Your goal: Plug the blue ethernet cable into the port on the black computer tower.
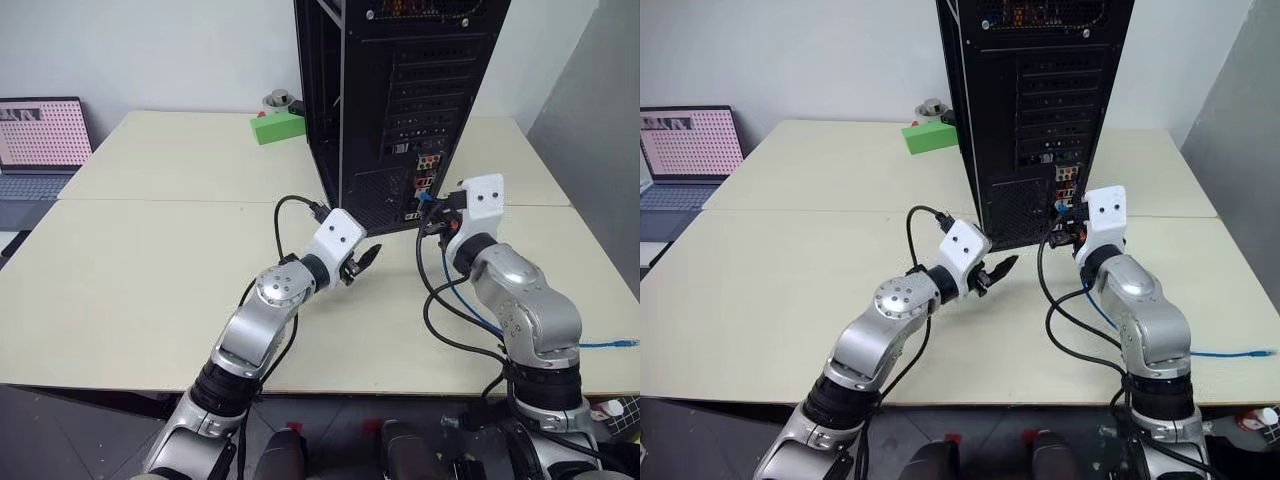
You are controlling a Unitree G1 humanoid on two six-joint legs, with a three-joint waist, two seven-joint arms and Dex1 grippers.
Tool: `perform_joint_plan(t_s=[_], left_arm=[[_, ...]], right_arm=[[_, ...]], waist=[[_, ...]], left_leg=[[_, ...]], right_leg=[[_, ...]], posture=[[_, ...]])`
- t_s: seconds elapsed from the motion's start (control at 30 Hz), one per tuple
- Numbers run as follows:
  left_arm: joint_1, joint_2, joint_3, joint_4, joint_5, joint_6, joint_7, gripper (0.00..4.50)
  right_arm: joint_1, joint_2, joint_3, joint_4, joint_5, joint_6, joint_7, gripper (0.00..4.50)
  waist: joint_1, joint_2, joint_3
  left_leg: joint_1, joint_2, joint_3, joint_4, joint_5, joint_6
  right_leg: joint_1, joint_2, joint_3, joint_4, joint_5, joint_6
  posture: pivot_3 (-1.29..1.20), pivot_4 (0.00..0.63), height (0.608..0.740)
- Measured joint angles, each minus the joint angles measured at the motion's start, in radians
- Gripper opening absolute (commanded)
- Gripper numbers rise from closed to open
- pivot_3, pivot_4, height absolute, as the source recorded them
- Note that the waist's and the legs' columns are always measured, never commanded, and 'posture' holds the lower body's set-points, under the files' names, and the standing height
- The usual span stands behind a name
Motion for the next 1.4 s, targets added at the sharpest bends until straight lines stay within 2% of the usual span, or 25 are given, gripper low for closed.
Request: perform_joint_plan(t_s=[0.53,1.4], left_arm=[[-0.003,-0.035,0.002,0.006,0.036,0.001,0.025,2.7],[-0.003,-0.042,0.003,0.012,0.045,0.002,0.024,2.7]], right_arm=[[-0.086,0.035,0.003,0.205,-0.078,-0.114,-0.007,0.0],[-0.122,0.058,-0.002,0.296,-0.088,-0.167,-0.009,0.0]], waist=[[-0.003,0.0,0.0],[-0.011,0.0,0.0]], left_leg=[[0.0,0.0,0.0,0.0,0.0,0.0],[0.0,0.0,0.0,0.0,0.0,0.0]], right_leg=[[0.0,0.0,0.0,0.0,0.0,0.0],[0.0,0.0,0.0,0.0,0.0,0.0]], posture=[[0.0,0.15,0.74],[0.0,0.15,0.74]])
